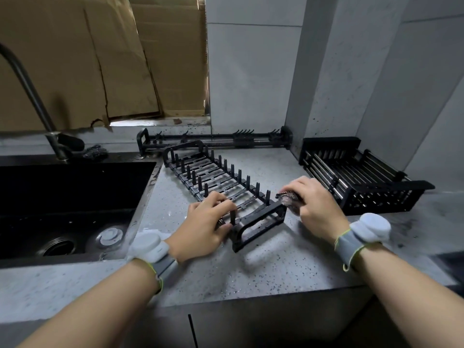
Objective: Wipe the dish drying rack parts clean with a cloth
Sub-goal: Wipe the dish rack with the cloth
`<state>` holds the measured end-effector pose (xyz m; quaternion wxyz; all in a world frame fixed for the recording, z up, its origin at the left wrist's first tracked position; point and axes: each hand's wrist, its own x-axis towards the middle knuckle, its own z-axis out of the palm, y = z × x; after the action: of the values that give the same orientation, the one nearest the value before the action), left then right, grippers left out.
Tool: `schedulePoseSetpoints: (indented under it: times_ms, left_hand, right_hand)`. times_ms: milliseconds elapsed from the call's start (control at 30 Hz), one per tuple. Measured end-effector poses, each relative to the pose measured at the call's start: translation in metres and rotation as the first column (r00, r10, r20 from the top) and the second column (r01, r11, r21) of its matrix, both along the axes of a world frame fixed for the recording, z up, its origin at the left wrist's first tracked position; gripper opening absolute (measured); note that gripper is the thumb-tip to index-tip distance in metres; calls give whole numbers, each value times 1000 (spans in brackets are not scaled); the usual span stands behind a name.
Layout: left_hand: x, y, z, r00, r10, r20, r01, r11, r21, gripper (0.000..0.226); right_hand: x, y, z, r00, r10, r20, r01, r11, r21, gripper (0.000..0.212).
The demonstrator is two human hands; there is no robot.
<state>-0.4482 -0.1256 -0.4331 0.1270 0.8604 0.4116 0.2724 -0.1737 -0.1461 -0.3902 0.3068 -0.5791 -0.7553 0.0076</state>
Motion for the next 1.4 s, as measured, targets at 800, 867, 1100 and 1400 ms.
schedulePoseSetpoints:
  times_ms: [800, 867, 1100, 1400]
  left_hand:
    - [5, -1, 2, 996, 24, 90, -17, 997, -71, 37]
    - [5, 1, 1, 996, 24, 90, -18, 998, -65, 38]
    - [6, -2, 8, 994, 26, 106, -14, 994, -105, 30]
    - [6, -7, 11, 995, 52, 88, -38, 988, -151, 34]
  right_hand:
    - [-79, -45, -33, 810, 430, 399, -526, 834, 168, 14]
    - [-87, -44, -37, 760, 431, 487, -562, 812, 158, 19]
    - [-78, -42, -33, 852, 371, 369, -486, 823, 295, 18]
    - [-27, -16, -35, 987, 45, -153, -28, 993, 112, 24]
